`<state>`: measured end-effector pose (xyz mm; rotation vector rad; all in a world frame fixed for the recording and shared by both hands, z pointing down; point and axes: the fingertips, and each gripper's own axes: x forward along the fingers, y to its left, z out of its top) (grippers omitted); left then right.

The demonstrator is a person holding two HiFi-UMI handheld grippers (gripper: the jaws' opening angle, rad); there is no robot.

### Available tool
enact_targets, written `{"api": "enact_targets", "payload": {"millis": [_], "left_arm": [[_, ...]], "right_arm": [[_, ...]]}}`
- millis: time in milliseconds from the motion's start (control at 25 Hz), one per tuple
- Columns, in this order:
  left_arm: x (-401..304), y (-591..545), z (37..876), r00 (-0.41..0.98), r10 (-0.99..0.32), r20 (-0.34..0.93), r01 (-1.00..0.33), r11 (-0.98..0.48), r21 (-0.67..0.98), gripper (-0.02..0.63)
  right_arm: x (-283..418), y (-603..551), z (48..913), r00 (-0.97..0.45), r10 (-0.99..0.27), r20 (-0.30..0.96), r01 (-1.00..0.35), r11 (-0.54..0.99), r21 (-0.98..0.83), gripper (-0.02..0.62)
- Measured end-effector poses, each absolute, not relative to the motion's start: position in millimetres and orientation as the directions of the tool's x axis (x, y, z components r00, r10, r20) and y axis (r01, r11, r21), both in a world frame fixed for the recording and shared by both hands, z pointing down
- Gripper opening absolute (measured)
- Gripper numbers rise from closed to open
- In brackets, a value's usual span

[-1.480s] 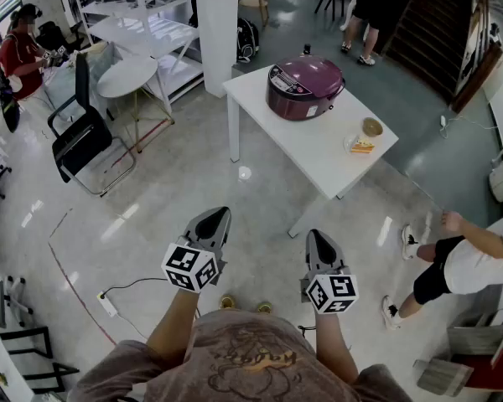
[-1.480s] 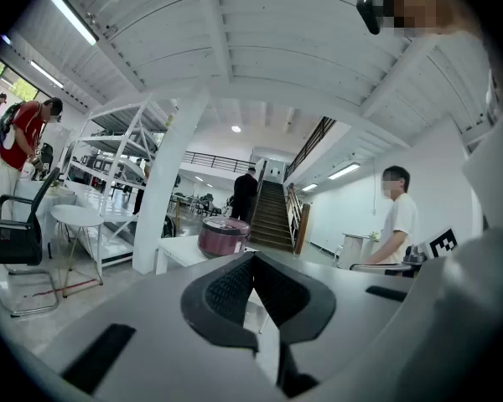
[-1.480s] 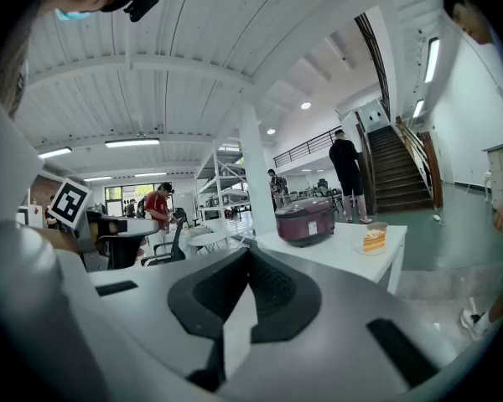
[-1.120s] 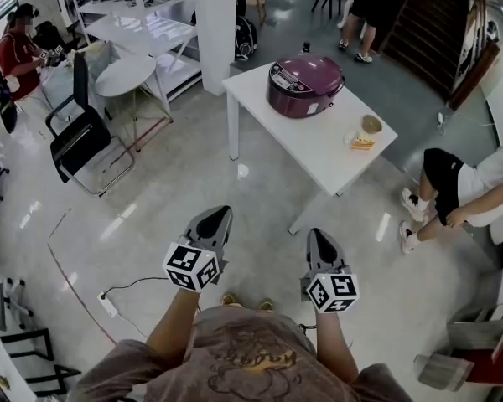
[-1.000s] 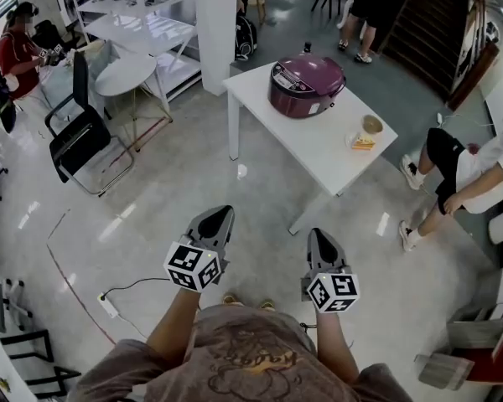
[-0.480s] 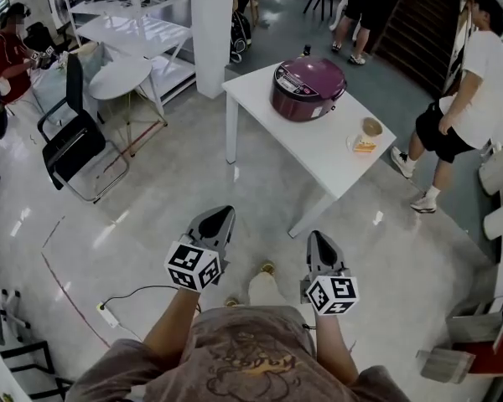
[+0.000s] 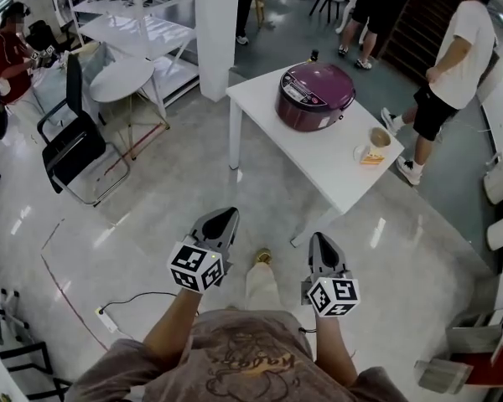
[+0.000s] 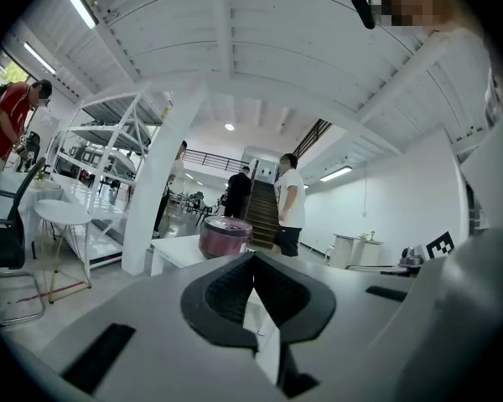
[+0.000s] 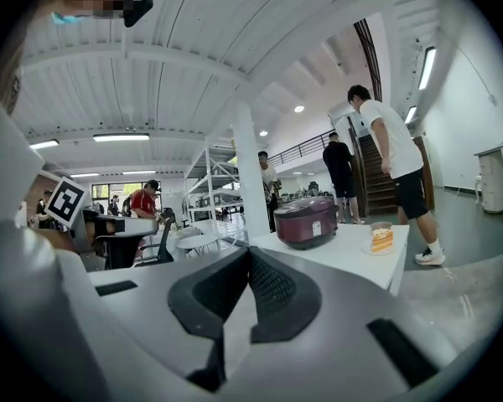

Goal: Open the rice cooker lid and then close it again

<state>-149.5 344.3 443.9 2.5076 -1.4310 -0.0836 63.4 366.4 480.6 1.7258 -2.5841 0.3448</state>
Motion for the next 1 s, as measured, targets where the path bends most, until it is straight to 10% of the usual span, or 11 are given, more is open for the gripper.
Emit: {"api": "enact_targets", "payload": {"millis": [1000], "left_arm": [[-130, 117, 433, 0.443, -0.893, 0.086, -0.873, -0.407, 0.269, 0.021]], "right_arm": [[82, 128, 470, -0.474, -0.869, 0.142, -0.874, 0.444, -0.197, 0.002]]}}
